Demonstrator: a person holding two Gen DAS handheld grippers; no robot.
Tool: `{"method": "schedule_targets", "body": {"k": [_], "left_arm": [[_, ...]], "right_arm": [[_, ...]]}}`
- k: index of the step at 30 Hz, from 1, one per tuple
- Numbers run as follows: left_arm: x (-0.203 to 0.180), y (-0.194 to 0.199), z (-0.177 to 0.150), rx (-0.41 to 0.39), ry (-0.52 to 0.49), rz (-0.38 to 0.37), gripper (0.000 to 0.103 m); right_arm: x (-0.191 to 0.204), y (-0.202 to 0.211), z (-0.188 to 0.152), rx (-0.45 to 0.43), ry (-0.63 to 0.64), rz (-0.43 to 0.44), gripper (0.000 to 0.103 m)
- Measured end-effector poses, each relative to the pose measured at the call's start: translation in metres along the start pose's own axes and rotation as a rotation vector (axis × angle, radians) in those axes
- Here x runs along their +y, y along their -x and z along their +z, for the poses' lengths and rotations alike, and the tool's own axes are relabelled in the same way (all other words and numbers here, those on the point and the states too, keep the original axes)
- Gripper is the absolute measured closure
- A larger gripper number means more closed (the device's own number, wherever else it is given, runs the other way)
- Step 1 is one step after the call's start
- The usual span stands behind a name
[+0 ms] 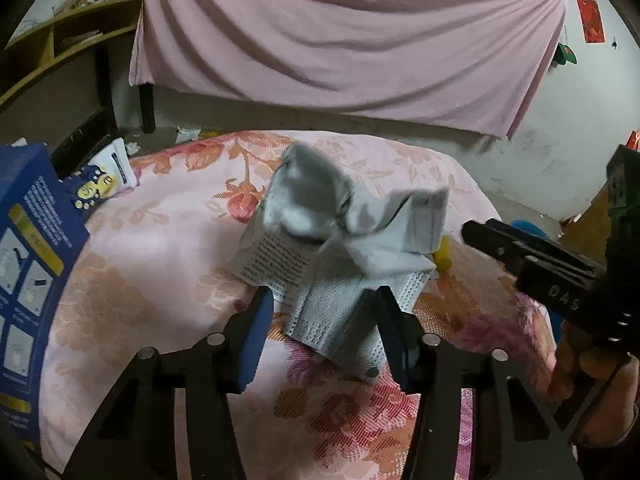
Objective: Collect trash
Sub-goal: 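Grasp the grey face mask with the left gripper while the right grasps the yellow item, then lift the grey mask and yellow item toward the blue bucket with both grippers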
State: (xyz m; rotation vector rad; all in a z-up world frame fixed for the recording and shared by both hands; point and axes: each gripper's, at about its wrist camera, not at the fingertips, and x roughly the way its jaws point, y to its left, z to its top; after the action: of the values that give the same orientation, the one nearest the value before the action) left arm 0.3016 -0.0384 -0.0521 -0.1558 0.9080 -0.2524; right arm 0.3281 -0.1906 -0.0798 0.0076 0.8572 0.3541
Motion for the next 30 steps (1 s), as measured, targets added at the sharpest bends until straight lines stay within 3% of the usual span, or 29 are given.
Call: {"method": "schedule_targets", "body": {"k": [9, 11, 14, 24, 30], "left_arm": [[0.003, -0.005, -0.001, 0.021, -0.005, -0.026, 0.085], [-0.004, -0.003, -0.002, 0.026, -0.015, -0.028, 0.091], [-0.01, -0.002, -0.002, 0.022, -0.023, -0.023, 0.097], [-0.016, 0.021, -0.005, -0.058, -0.032, 0.019, 0.1], [-0.028, 0.042, -0.006, -0.131, -0.062, 0.041, 0.101]], "right_arm": [[0.004, -0.025, -0.004, 0.116, -0.018, 0.026, 0.034], [0.001, -0.026, -0.004, 0.119, -0.036, 0.024, 0.04], [-0.003, -0.027, -0.005, 0.129, -0.054, 0.023, 0.06], [0.002, -0.012, -0.01, 0.091, -0.022, 0.038, 0.062], [0.0, 0.018, -0.012, -0.046, -0.016, 0.061, 0.062]]}}
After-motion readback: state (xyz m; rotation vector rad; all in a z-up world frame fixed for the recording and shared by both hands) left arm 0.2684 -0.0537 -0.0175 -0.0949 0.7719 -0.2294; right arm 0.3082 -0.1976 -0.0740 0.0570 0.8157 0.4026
